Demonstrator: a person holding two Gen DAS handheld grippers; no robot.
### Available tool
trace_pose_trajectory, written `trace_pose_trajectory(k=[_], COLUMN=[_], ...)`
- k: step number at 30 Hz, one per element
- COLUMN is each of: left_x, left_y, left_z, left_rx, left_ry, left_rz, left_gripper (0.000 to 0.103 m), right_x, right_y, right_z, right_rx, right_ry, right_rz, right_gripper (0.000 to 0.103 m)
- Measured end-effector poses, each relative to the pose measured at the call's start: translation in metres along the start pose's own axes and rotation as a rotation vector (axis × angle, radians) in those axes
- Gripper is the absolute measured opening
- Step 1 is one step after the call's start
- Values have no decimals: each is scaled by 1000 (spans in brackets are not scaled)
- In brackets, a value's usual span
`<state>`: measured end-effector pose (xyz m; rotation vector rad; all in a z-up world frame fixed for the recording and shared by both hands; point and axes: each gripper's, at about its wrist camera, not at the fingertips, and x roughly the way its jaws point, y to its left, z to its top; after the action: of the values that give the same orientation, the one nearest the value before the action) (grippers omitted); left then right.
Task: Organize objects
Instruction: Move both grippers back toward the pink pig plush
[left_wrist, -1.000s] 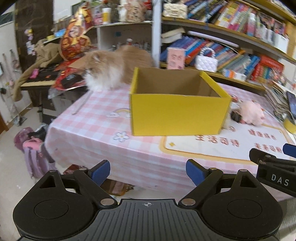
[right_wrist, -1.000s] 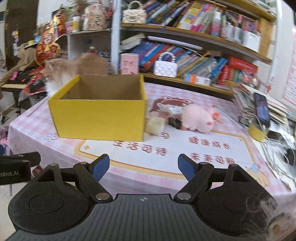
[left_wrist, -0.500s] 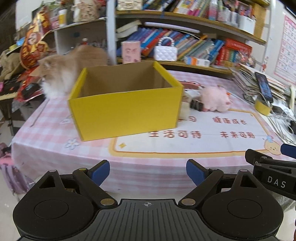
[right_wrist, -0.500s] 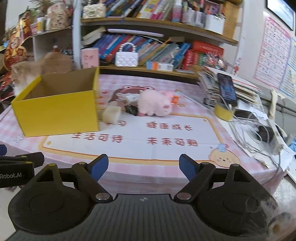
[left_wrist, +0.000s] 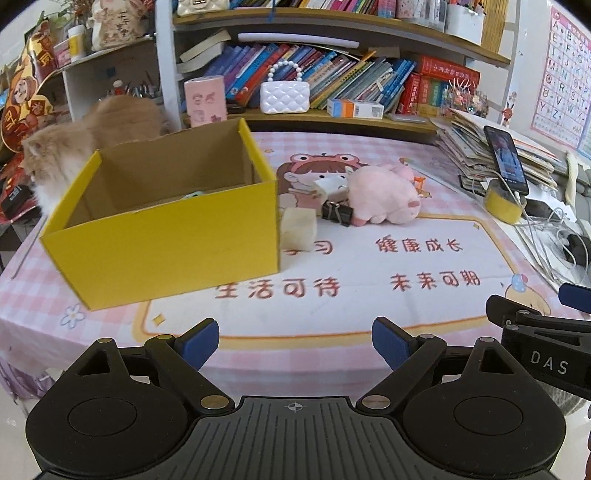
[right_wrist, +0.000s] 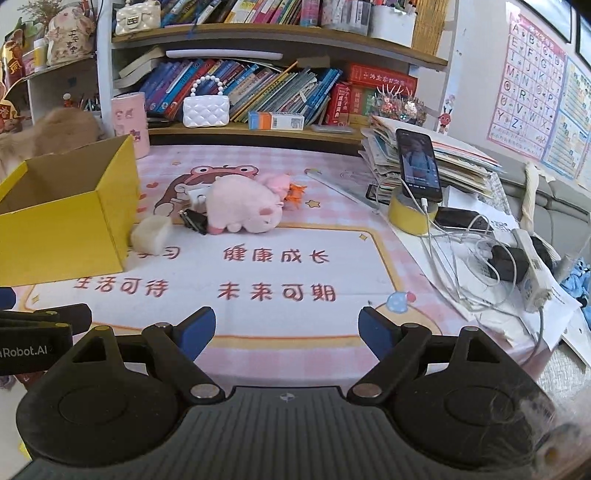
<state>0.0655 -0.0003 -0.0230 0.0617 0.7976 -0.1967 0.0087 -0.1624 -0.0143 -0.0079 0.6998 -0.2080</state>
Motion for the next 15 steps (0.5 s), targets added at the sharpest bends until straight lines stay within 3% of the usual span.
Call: trace_pose_trajectory(k=[15], left_x=[42], left_y=[-48], left_z=[42], left_rx=[-72], left_ry=[17], left_rz=[71], left_gripper=[92], right_x=[68], right_y=[-43], right_z=[42], right_rx=[-54], right_ry=[32], right_rz=[143], right_gripper=[84])
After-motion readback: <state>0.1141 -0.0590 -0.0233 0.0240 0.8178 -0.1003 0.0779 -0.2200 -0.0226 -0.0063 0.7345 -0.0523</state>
